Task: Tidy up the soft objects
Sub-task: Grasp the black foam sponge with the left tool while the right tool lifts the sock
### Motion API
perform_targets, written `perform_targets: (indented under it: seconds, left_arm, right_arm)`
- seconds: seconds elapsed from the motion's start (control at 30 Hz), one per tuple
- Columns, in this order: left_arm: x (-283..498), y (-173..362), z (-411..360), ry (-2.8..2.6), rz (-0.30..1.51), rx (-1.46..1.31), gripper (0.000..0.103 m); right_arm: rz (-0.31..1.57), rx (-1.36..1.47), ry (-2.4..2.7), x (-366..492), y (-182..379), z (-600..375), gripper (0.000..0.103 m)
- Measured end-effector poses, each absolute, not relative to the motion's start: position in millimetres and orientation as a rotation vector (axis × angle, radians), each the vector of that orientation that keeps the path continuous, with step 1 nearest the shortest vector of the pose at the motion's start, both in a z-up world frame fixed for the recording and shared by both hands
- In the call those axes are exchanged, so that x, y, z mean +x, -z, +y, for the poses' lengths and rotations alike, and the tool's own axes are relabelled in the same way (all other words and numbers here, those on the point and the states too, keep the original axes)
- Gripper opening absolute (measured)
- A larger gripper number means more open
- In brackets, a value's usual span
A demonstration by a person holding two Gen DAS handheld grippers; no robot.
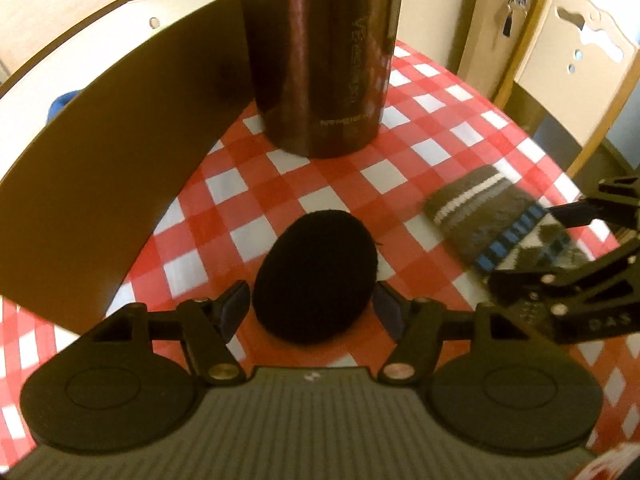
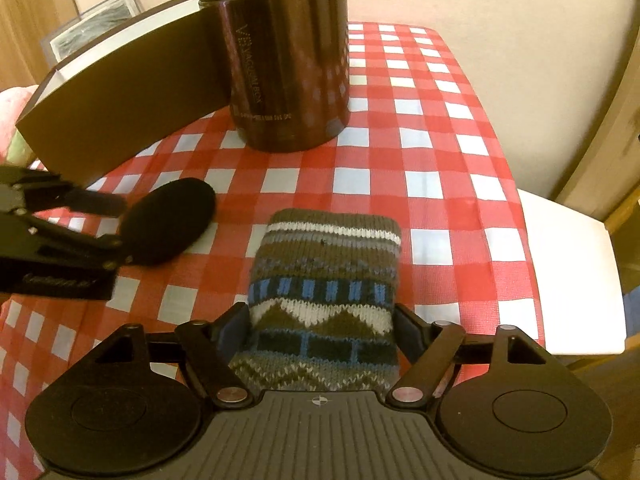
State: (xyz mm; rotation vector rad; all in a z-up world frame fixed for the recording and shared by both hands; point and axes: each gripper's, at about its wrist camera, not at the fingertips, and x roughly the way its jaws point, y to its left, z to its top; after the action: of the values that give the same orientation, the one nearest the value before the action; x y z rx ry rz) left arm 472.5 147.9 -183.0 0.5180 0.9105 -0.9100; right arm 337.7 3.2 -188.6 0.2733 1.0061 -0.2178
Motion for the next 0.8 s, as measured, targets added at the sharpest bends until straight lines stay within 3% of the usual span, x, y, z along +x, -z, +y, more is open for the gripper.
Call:
perform_targets:
  seconds: [0.13, 0.3, 0.53, 0.8]
  left_arm:
    - [478.4, 189.4, 139.9, 0.928, 0.906, 0.538, 0.072]
    - [482.7, 196.6, 133.6, 0.927, 0.909, 0.531, 0.072]
    - [483.0, 198.5, 131.3, 0.913, 0.873, 0.536, 0.064]
    - [481.1, 197.2, 134.2, 0.893, 0.877, 0.541, 0.062]
  right_arm:
    - [1.012, 0.268, 0.219, 339.8, 189.6, 3.7, 0.078]
    - [1.022, 0.264, 0.223, 344.3, 191.7, 3.0, 0.080]
    - [1.031, 0.258, 0.229, 345.2, 193.1, 2.9, 0.081]
    - [1.029, 0.266, 0.237, 343.7, 192.6, 1.9, 0.081]
